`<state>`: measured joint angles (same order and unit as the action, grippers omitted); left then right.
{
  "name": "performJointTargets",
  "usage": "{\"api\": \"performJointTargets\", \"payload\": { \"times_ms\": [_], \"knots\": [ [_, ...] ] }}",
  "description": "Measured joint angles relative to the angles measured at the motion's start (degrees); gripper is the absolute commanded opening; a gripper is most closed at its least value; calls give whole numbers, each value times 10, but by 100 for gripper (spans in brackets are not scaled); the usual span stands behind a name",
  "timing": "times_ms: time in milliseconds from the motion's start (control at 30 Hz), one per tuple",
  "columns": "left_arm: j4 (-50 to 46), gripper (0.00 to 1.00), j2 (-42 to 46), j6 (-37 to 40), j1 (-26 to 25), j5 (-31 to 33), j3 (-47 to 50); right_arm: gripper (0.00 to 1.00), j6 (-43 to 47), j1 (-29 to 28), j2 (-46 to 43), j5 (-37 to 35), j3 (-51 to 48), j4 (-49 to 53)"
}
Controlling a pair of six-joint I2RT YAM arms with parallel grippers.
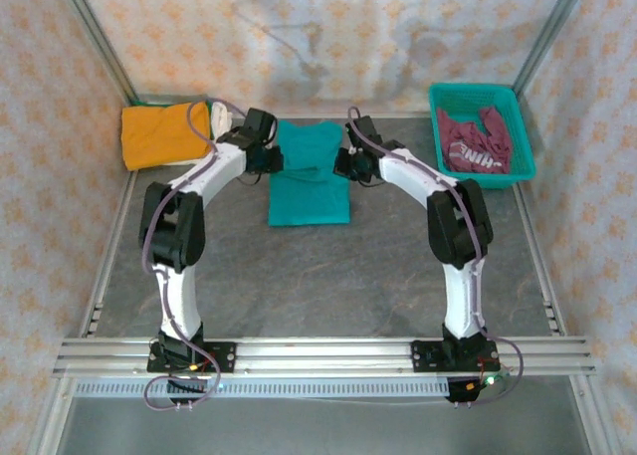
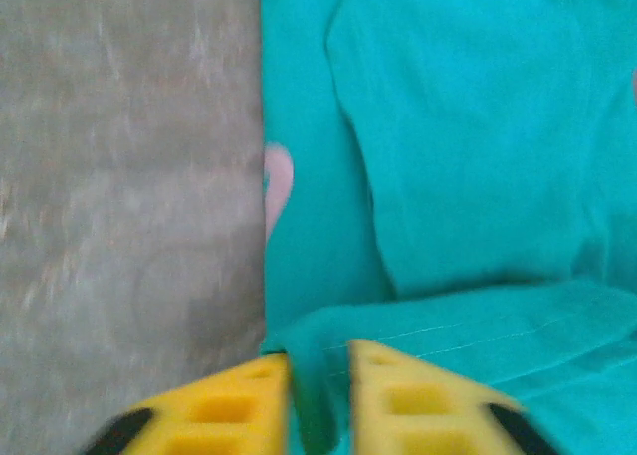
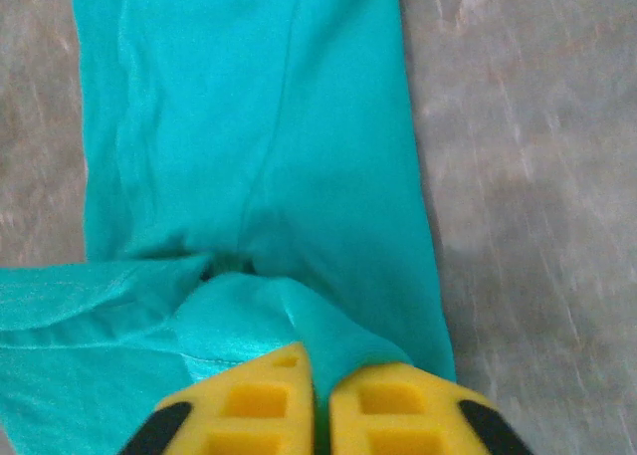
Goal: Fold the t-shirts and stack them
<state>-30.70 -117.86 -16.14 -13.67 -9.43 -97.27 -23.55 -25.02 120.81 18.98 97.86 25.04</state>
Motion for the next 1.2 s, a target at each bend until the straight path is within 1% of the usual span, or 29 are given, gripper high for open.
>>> {"api": "performJointTargets", "payload": {
  "times_ms": [33,67,100,167,233,267,367,467,567,700,767,933,1067,1200],
  "knots": [
    [-2,55,-22,2,4,5,-30,39,-1,5,18,0,32,11],
    [-9,55,-41,5,7,11,-62,42,-1,9,32,-2,57,19],
    [-13,55,-52,5,9,16,-79,43,2,14,40,-2,75,24],
    [-15,55,-47,6,14,26,-82,40,6,21,37,-6,81,29],
    [4,54,-8,4,14,30,-30,37,8,23,18,-5,54,20],
    [17,53,27,2,12,32,18,35,10,23,-5,-3,17,10],
    [44,50,137,-7,-5,36,153,24,7,12,-77,12,-99,-17],
    [80,47,197,-18,-34,24,235,18,-2,-9,-121,34,-186,-60],
    [129,42,198,-27,-59,7,285,14,-13,-34,-129,52,-240,-110],
    [176,40,173,-46,-73,-17,337,13,-29,-56,-115,77,-262,-152],
    [202,38,163,-56,-73,-26,362,12,-38,-59,-108,82,-272,-177],
    [255,37,144,-79,-73,-23,409,11,-50,-57,-84,80,-299,-213],
    [294,37,153,-94,-73,-23,433,10,-55,-57,-86,80,-330,-243],
    [308,37,188,-114,-79,-23,476,11,-65,-58,-109,84,-370,-267]
  ]
}}
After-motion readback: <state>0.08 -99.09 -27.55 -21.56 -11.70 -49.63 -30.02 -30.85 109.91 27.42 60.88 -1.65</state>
